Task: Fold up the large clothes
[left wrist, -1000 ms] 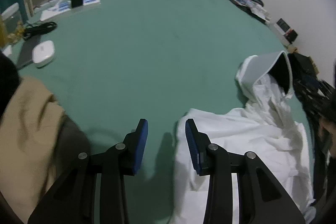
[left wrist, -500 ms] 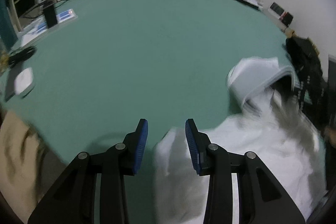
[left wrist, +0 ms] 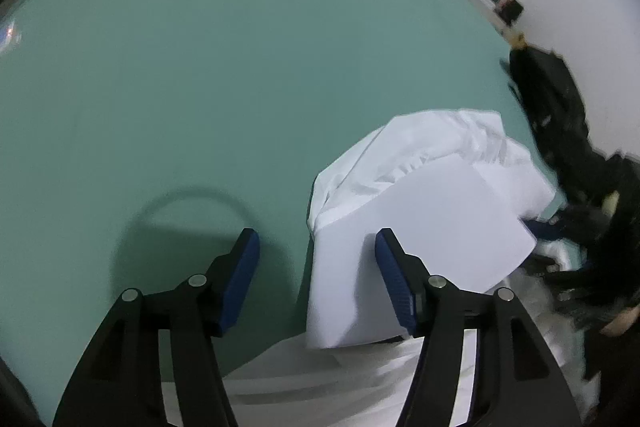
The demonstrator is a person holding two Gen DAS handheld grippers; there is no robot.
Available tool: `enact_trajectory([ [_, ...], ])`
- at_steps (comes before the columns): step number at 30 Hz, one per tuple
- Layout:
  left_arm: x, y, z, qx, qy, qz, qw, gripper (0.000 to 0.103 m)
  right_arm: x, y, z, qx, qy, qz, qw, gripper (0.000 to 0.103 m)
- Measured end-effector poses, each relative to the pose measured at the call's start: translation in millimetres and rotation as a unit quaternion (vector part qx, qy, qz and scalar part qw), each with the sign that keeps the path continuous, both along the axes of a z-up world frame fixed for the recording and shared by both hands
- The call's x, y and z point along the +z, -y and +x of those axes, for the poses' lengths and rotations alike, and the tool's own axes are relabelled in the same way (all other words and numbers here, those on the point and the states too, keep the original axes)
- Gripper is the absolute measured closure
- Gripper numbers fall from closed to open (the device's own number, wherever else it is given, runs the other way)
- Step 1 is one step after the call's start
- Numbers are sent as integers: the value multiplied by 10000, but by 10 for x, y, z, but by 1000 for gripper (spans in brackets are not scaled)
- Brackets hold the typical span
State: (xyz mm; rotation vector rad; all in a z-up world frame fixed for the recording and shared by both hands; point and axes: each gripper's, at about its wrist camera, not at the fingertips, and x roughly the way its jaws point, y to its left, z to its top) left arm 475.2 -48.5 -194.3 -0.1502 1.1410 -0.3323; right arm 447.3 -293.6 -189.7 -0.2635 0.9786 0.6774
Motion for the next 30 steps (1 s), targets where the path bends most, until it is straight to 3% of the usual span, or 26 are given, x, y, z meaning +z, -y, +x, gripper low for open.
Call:
enact_trajectory([
  [2,-4,17,-24,-93,4,54,9999,39,148,174,6,-86,-129,209,9997,64],
  [4,6,16,-45,-200,-29,99,9997,39,334,451,83,-315,-70,539,9980,45],
  [6,22,4,-66,-311,-114,88,9994,38,464,705,146,-690,63,854,9939,19],
  [8,17,-31,-53,-358,-172,-6,9992,36,507,941,399,-1056,87,976,9896,18],
  [11,6,-32,-57,-420,-156,-27,9990,34,327,1035,633,-1305,-173,825,9879,18],
  [17,-15,60,-34,-699,-57,119,9975,28,-149,867,816,-1098,-1120,1087,9816,18],
  [18,-14,75,-32,-738,-25,140,9972,28,-188,809,801,-1016,-1204,1163,9806,25],
  [19,-12,86,-27,-770,0,160,9969,28,-182,754,751,-923,-1077,1150,9832,43],
  [20,-8,99,-24,-793,15,199,9967,29,-176,672,679,-715,-1015,1082,9864,86],
  [21,-1,118,-26,-849,45,229,9961,33,-179,635,629,-639,-1079,1105,9859,88],
  [22,14,129,-35,-918,95,245,9954,53,-156,618,561,-597,-1057,1165,9857,89],
  [23,20,150,-36,-960,79,222,9951,66,-136,581,476,-481,-962,1101,9881,90],
  [24,35,154,-37,-908,114,259,9955,70,-107,549,406,-444,-794,978,9910,91],
  [26,102,168,-50,-862,360,392,9949,89,16,454,247,-473,-198,559,9971,93],
  [28,243,173,-121,-717,833,550,9924,92,186,323,27,-453,744,-50,9962,93],
  [30,471,206,-297,-706,1617,820,9809,92,350,170,-235,-342,1680,-547,9837,93],
])
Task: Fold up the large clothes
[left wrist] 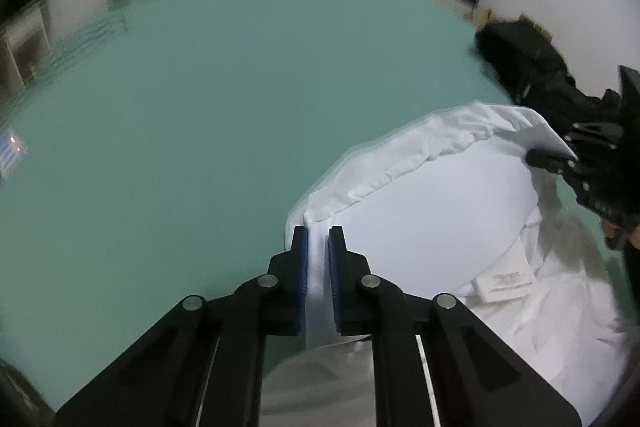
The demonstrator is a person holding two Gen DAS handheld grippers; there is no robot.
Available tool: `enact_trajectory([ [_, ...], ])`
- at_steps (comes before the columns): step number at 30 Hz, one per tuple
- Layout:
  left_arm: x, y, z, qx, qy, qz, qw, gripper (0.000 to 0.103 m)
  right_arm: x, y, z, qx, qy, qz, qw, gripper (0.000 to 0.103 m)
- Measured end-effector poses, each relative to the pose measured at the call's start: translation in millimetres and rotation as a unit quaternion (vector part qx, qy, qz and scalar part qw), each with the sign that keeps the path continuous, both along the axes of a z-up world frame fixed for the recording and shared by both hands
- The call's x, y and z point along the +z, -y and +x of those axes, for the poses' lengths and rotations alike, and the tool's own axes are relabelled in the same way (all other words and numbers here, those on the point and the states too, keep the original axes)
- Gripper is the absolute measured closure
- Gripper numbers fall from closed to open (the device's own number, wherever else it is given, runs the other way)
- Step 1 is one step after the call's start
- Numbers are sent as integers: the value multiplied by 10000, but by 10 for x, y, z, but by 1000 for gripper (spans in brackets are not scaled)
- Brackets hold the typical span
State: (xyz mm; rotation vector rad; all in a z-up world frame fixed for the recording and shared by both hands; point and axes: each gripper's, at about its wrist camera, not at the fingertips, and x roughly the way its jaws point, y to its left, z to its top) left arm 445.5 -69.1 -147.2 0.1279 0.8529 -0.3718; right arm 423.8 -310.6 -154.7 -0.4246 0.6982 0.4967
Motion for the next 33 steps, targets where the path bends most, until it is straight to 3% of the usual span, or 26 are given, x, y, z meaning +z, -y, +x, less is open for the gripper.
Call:
enact_trajectory([
  [1,71,68,-78,-56,304,184,9994,92,54,-115,-176,85,563,-405,9976,93],
  [4,158,152,-280,-186,746,460,9960,92,16,-279,-517,270,1403,-1143,9831,93],
  [7,107,184,-458,-306,855,521,9945,92,-151,-342,-773,313,1763,-1496,9724,92],
  [14,15,206,-884,-421,913,779,9919,91,-354,-218,-1192,411,1848,-1652,9679,88],
  [24,217,21,-1411,-257,788,334,9960,92,-305,-160,-1651,578,1876,-1620,9671,87],
  [33,177,-1,-1929,-413,587,330,9969,92,-395,-59,-1906,634,1213,-1711,9757,87],
])
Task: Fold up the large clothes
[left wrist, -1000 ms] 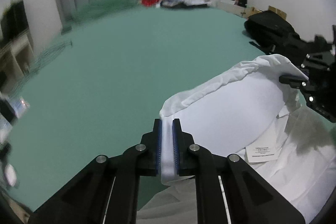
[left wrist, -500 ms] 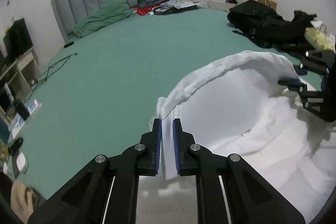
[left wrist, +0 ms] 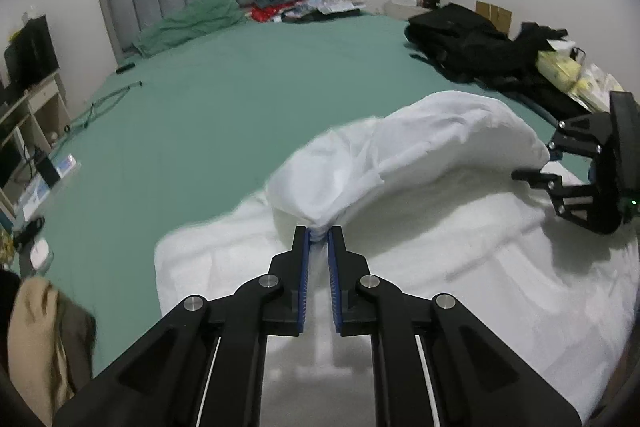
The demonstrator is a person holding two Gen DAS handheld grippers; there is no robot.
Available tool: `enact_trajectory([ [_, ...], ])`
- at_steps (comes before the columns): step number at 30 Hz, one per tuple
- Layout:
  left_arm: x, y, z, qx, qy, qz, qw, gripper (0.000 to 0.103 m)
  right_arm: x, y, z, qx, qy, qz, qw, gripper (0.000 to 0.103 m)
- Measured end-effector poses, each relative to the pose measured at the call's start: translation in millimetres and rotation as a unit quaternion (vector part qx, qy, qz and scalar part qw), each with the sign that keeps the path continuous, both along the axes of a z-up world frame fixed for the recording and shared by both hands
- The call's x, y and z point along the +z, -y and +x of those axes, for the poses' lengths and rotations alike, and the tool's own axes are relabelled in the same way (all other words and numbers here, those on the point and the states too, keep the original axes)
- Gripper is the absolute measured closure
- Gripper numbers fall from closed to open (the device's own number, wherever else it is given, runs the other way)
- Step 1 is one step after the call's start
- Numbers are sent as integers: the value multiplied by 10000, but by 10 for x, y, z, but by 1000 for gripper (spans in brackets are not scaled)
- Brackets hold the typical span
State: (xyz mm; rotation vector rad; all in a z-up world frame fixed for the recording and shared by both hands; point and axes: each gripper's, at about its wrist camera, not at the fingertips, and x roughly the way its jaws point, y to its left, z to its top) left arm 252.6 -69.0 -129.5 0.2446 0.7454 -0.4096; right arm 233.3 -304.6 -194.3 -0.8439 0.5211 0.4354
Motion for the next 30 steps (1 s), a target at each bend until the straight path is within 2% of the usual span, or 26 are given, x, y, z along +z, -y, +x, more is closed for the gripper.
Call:
enact_trajectory([
  [2,-62,-31,-118,-11,-127,55,9999,92,-69,31,-62,-104,39,-319,9994,86],
  [6,-125,-152,-312,209,-309,175,9992,92,-107,155,-245,-328,101,-707,9969,77],
  [7,-119,-220,-362,309,-401,88,9987,90,-92,202,-289,-400,103,-719,9966,77],
  [8,-104,-271,-402,379,-446,-12,9983,81,-53,260,-329,-514,39,-606,9968,77],
  [10,-68,-375,-481,480,-500,-268,9972,69,102,365,-358,-786,-135,-110,9968,76],
  [11,-41,-428,-521,544,-514,-408,9964,68,238,429,-329,-957,-245,390,9943,71],
  [13,-16,-502,-558,656,-574,-637,9942,68,441,487,-269,-1012,-554,1423,9831,46],
  [14,-5,-536,-575,770,-611,-760,9923,67,537,471,-183,-939,-803,2044,9711,30],
  [16,3,-547,-600,931,-643,-892,9896,66,605,365,-25,-786,-1100,2621,9555,28],
  [17,4,-538,-604,989,-680,-961,9881,66,614,240,97,-720,-1232,2788,9497,28],
  [22,-27,-441,-622,1133,-861,-1017,9846,66,403,-279,592,-722,-1551,2833,9437,28],
  [23,-29,-416,-622,1139,-884,-982,9847,66,333,-370,663,-668,-1625,2823,9431,34],
  [24,-27,-392,-621,1132,-906,-947,9849,66,285,-427,648,-594,-1674,2788,9438,76],
  [25,-26,-373,-620,1130,-913,-907,9852,66,243,-492,636,-506,-1718,2677,9467,102],
  [26,-21,-358,-617,1135,-915,-864,9855,66,214,-560,558,-495,-1690,2494,9523,99],
  [28,-11,-340,-610,1144,-899,-836,9858,66,263,-552,408,-267,-1715,2575,9506,100],
  [30,-2,-327,-590,1178,-880,-829,9857,66,322,-541,209,-145,-1655,2494,9540,100],
])
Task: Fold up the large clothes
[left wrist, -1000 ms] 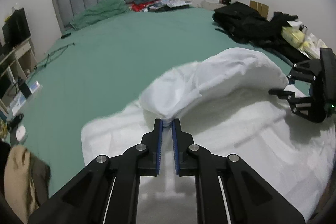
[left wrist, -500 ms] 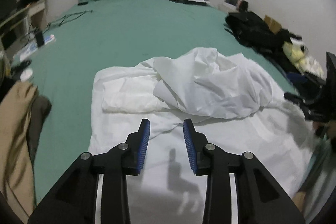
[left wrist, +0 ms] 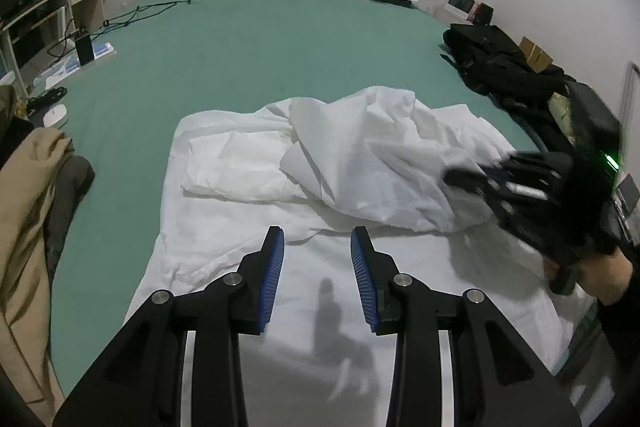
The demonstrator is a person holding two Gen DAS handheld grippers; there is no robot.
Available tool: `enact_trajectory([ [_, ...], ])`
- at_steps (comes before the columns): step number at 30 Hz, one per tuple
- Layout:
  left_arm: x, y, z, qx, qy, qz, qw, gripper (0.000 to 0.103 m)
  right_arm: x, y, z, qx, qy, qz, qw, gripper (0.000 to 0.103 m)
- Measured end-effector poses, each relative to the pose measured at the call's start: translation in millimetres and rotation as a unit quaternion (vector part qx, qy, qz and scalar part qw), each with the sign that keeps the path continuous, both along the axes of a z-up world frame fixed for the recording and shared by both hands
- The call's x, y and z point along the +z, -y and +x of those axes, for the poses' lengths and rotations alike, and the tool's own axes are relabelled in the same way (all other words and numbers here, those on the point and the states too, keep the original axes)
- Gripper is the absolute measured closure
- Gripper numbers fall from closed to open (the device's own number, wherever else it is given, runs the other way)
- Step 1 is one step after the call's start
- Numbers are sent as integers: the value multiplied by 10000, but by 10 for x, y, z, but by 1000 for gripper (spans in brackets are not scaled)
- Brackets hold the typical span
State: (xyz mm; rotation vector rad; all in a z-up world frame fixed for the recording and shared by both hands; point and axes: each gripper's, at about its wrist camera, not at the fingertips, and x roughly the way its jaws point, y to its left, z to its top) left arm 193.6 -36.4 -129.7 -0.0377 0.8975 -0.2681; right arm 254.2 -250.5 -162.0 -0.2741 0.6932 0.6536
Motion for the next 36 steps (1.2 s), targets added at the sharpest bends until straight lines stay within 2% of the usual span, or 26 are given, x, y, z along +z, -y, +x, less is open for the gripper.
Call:
enact_trajectory([
  [1,2,1,17,28,-1,-3,10000,66,14,7,-84,135,9,-36,9999,100],
  [6,10,67,104,184,-36,-29,9998,66,-142,-41,-356,719,-589,-180,9955,99],
  [9,24,184,179,129,-70,17,9999,66,-318,-59,-355,903,-1264,-68,9878,98],
  [12,51,343,299,17,-51,109,9999,66,-316,-42,-350,1007,-1377,-79,9853,95],
  [15,53,479,446,-65,-41,110,9999,66,-50,86,-336,1165,-1198,268,9856,92],
  [16,34,532,518,-75,-63,96,9999,66,41,162,-316,1101,-1082,371,9873,89],
  [17,15,564,556,-88,-83,74,9999,66,131,258,-273,923,-943,464,9902,79],
  [18,-21,603,611,-98,-128,46,9999,66,187,358,-231,707,-823,540,9926,62],
  [20,-110,661,692,-102,-251,43,9996,66,229,605,-96,63,-580,689,9959,45],
  [23,-268,716,754,-114,-454,78,9989,66,104,884,134,-788,-620,599,9932,45],
  [26,-462,725,786,-49,-723,278,9970,66,-112,1037,301,-1197,-1024,679,9852,45],
  [29,-518,673,733,-38,-688,286,9972,66,-277,1106,354,-1256,-1388,847,9787,45],
  [36,-490,507,468,-179,-684,387,9967,66,-272,908,211,-1150,-1165,196,9863,45],
])
